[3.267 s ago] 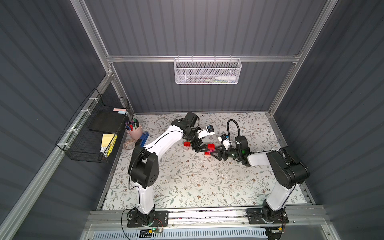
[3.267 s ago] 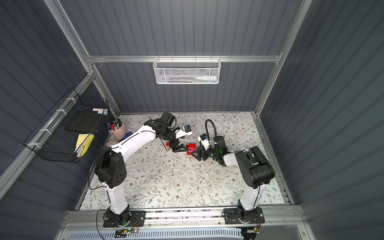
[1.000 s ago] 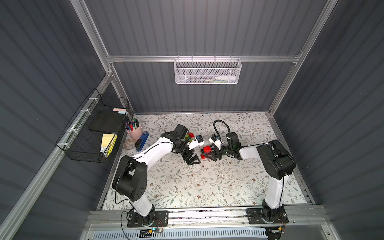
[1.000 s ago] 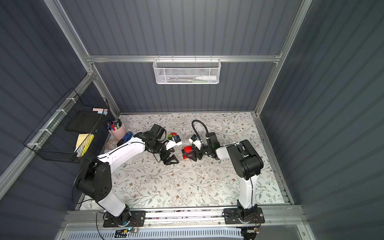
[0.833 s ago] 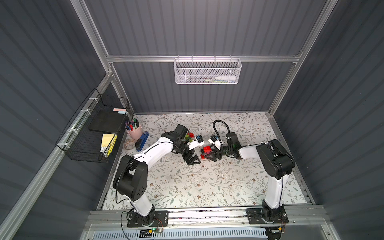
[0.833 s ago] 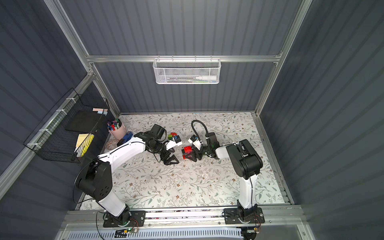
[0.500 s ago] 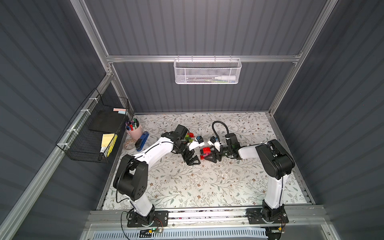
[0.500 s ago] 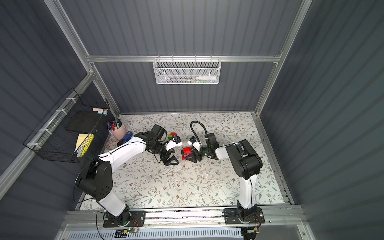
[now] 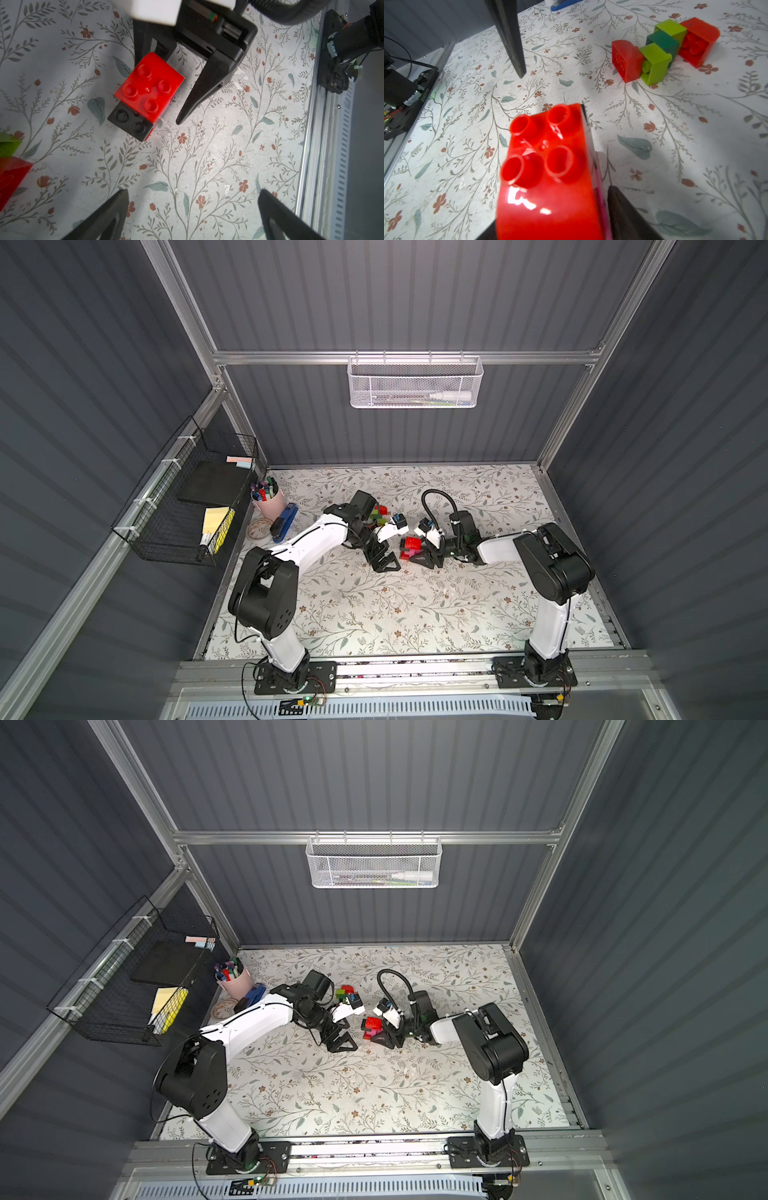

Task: Assemble the letter s with lego
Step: Adjust the lego brick at the center of the board.

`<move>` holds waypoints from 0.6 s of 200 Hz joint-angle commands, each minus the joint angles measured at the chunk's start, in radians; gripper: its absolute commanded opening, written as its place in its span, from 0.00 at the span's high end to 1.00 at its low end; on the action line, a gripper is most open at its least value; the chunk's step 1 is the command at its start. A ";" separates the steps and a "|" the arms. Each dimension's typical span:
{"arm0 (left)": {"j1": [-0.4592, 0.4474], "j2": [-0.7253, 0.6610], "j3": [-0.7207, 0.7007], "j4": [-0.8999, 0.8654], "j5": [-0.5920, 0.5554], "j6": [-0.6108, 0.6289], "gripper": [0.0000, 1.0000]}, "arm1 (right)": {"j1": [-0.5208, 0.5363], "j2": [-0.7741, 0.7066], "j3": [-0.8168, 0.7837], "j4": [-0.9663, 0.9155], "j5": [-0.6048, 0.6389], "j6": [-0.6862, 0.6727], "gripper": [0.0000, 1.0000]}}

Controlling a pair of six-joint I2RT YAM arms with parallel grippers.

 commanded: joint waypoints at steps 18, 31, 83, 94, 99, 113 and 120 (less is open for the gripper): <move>0.006 0.018 0.029 -0.031 0.021 0.021 0.01 | 0.013 -0.022 -0.017 0.017 0.055 -0.038 0.46; 0.006 0.018 0.029 -0.030 0.019 0.021 0.01 | 0.015 -0.023 -0.025 0.034 0.068 -0.038 0.49; 0.006 0.019 0.029 -0.035 0.018 0.019 0.01 | 0.022 -0.026 -0.045 0.091 0.077 -0.007 0.58; 0.006 0.019 0.029 -0.035 0.018 0.019 0.00 | 0.024 -0.025 -0.047 0.102 0.076 -0.004 0.59; 0.006 0.018 0.029 -0.036 0.016 0.020 0.01 | 0.026 -0.027 -0.048 0.103 0.076 -0.004 0.60; 0.006 0.016 0.029 -0.037 0.016 0.020 0.01 | 0.029 -0.032 -0.049 0.106 0.076 -0.002 0.61; 0.006 0.016 0.029 -0.036 0.015 0.019 0.01 | 0.031 -0.035 -0.050 0.104 0.077 0.001 0.61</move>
